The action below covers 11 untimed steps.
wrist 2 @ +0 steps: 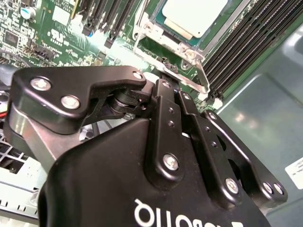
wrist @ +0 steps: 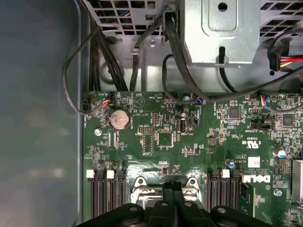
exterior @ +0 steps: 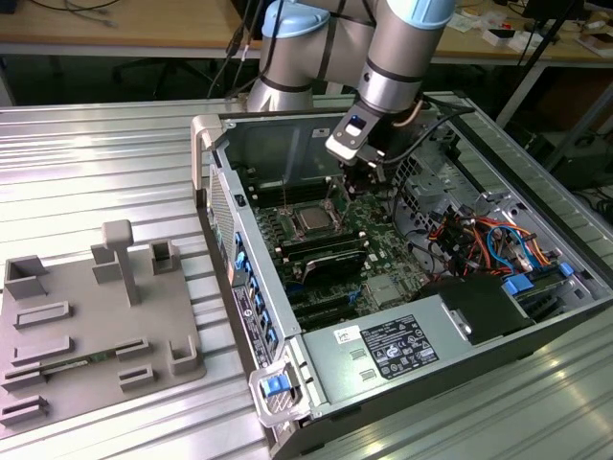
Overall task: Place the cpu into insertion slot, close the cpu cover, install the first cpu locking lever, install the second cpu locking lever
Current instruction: 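Close the cpu cover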
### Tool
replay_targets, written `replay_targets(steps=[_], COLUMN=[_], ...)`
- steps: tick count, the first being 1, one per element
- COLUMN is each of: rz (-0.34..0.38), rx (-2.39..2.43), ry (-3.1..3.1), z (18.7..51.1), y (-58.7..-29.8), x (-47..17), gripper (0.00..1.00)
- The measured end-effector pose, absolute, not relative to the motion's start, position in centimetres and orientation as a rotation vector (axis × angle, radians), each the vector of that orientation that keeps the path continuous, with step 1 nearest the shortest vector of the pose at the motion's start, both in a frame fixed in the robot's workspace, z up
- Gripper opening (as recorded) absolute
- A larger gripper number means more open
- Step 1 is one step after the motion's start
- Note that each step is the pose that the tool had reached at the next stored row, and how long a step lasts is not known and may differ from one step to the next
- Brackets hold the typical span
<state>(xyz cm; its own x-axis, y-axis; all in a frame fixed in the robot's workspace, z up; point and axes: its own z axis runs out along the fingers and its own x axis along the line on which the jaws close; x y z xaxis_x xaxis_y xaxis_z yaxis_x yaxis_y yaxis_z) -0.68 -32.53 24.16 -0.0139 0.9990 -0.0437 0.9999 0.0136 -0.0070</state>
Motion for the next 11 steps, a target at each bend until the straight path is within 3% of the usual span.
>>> replay_targets(steps=[11], rz=[-0.056], rx=[2.187], ry=[2.218], z=[24.0], y=[-32.5], x=[-4.1], gripper=[0.11])
